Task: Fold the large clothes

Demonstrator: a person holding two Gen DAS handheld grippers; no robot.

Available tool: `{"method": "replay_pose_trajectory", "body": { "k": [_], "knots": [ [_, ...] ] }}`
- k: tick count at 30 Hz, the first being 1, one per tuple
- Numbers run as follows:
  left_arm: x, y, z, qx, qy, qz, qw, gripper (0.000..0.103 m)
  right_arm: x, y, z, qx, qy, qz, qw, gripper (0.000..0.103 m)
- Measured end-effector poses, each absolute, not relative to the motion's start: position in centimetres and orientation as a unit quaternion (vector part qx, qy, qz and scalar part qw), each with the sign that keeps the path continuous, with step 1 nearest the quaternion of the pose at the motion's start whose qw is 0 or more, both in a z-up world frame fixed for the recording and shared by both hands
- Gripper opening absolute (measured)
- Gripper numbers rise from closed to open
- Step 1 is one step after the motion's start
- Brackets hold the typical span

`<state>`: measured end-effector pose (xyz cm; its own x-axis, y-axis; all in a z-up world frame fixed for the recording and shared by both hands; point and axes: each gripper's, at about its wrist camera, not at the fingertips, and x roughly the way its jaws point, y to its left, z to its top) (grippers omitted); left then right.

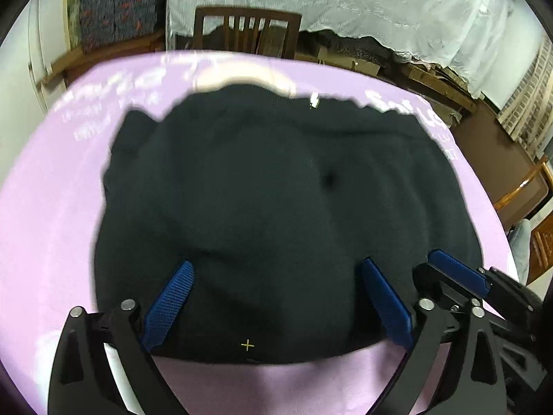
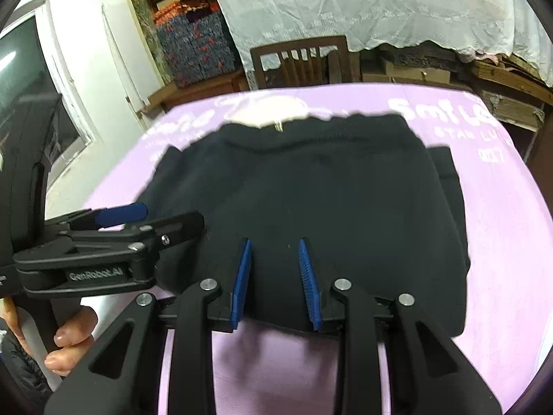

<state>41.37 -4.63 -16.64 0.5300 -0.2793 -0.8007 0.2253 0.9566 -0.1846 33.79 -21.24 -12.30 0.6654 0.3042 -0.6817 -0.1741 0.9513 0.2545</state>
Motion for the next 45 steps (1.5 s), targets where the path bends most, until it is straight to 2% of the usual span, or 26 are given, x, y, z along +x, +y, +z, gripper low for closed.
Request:
{"method": "replay_pose_trajectory", "body": {
  "k": [4, 15, 18, 21, 28, 30, 33, 37, 39, 42, 45],
  "knots": [
    [41.7, -4.9, -17.0, -0.021, 0.465, -0.145, 0.873, 0.1, 34.0, -22.0, -14.6, 0.106, 0.393, 0.143, 0.902, 0.027],
    [41.4, -5.1, -17.2, -0.008, 0.457, -0.136, 0.879, 0.1, 33.7, -22.1, -14.9, 0.108, 0.388, 0.153, 0.903, 0.027],
    [41.4, -5.0, -17.2, -0.009, 0.457, -0.136, 0.879, 0.1, 33.2, -23.8, -14.2, 0.176, 0.399, 0.161, 0.885, 0.027],
    [41.4, -5.0, -17.2, -0.009, 0.457, -0.136, 0.879, 0.1, 31.3, -25.6, -13.5, 0.234, 0.395, 0.148, 0.876, 0.039],
    [42.1, -3.7, -16.3, -0.049, 0.487, -0.138, 0.861, 0.099, 27.0, -29.2, -15.1, 0.343, 0.394, 0.064, 0.85, 0.043],
    [42.3, -3.1, -15.1, -0.067, 0.484, -0.135, 0.862, 0.095, 26.7, -29.9, -15.6, 0.37, 0.393, 0.045, 0.841, 0.043],
    [43.1, -3.4, -13.9, -0.076, 0.479, -0.144, 0.863, 0.095, 26.9, -30.9, -16.3, 0.407, 0.392, 0.024, 0.824, 0.05],
    [45.1, -5.1, -15.0, -0.065, 0.493, -0.132, 0.857, 0.095, 28.0, -32.3, -17.7, 0.457, 0.389, -0.009, 0.8, 0.048],
    [44.7, -6.2, -15.6, -0.037, 0.475, -0.115, 0.872, 0.099, 28.2, -32.9, -18.1, 0.484, 0.374, -0.015, 0.791, 0.048],
    [43.8, -7.8, -16.3, 0.014, 0.454, -0.084, 0.887, 0.1, 28.6, -33.8, -18.7, 0.525, 0.349, -0.026, 0.776, 0.048],
    [43.8, -7.5, -16.3, 0.009, 0.455, -0.086, 0.886, 0.1, 29.1, -33.9, -18.6, 0.53, 0.328, -0.051, 0.781, 0.048]
  ]
}}
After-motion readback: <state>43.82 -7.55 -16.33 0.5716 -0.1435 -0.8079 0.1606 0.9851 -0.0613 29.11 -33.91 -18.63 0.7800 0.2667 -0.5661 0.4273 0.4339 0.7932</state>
